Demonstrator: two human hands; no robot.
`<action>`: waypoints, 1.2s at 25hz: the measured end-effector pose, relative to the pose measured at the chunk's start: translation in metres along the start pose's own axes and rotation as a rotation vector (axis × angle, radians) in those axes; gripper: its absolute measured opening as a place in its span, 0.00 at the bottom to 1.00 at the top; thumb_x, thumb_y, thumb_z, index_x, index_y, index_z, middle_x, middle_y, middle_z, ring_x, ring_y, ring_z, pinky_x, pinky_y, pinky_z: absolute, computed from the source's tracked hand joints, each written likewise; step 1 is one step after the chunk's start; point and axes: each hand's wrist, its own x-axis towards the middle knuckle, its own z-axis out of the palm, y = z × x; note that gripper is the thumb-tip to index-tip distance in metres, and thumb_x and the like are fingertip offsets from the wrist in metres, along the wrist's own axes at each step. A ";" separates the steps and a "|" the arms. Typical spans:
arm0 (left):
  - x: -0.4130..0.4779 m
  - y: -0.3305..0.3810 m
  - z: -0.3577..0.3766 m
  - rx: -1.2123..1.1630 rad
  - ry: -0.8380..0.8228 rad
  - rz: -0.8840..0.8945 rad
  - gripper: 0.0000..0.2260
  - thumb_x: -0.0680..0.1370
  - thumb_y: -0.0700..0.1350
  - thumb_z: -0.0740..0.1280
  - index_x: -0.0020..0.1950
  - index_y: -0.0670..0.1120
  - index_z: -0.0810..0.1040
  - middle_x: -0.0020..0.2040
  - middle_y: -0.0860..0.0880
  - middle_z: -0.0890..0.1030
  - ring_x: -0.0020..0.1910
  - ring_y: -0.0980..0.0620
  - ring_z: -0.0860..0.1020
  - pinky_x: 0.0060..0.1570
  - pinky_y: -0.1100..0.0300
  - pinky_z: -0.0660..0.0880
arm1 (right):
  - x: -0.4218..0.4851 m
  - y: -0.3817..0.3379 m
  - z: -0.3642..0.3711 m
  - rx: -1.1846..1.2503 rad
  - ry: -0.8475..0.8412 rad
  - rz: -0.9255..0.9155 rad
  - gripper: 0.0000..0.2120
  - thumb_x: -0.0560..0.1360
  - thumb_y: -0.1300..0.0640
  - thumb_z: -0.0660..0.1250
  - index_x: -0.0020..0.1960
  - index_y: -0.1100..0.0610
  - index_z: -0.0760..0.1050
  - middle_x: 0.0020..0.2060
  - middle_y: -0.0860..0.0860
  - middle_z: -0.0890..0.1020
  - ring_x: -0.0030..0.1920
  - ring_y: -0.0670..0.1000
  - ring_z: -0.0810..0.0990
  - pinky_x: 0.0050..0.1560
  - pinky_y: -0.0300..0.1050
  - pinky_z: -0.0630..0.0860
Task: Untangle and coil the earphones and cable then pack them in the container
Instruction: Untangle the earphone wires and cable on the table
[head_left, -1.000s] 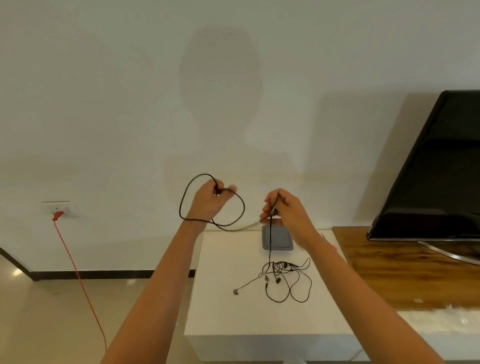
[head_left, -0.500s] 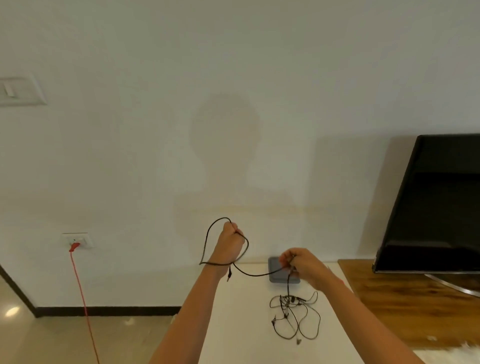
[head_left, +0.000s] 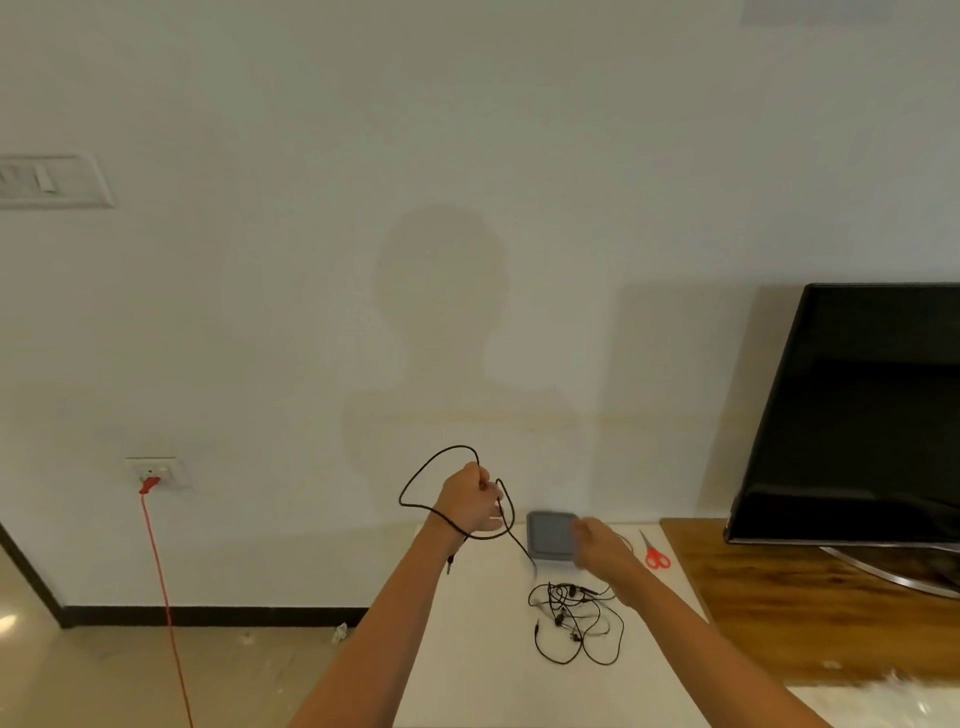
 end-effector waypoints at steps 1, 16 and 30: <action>-0.001 0.000 0.003 0.001 -0.019 -0.013 0.11 0.79 0.33 0.58 0.39 0.45 0.64 0.48 0.41 0.74 0.43 0.43 0.76 0.48 0.45 0.79 | -0.007 -0.017 0.003 0.129 -0.039 -0.122 0.24 0.76 0.69 0.61 0.70 0.57 0.66 0.68 0.55 0.71 0.67 0.52 0.70 0.64 0.45 0.71; -0.027 0.001 -0.010 0.049 -0.221 -0.210 0.09 0.80 0.48 0.60 0.53 0.42 0.69 0.46 0.44 0.74 0.37 0.51 0.75 0.30 0.61 0.75 | -0.090 -0.062 0.034 0.447 0.260 -0.446 0.07 0.77 0.63 0.64 0.45 0.54 0.79 0.39 0.52 0.85 0.37 0.50 0.84 0.40 0.39 0.78; -0.036 0.019 -0.016 0.727 0.073 0.190 0.12 0.80 0.37 0.56 0.53 0.41 0.80 0.52 0.43 0.80 0.46 0.47 0.79 0.39 0.62 0.72 | -0.089 -0.076 0.016 0.402 0.036 -0.194 0.06 0.77 0.57 0.65 0.49 0.57 0.80 0.37 0.51 0.83 0.27 0.42 0.74 0.32 0.36 0.74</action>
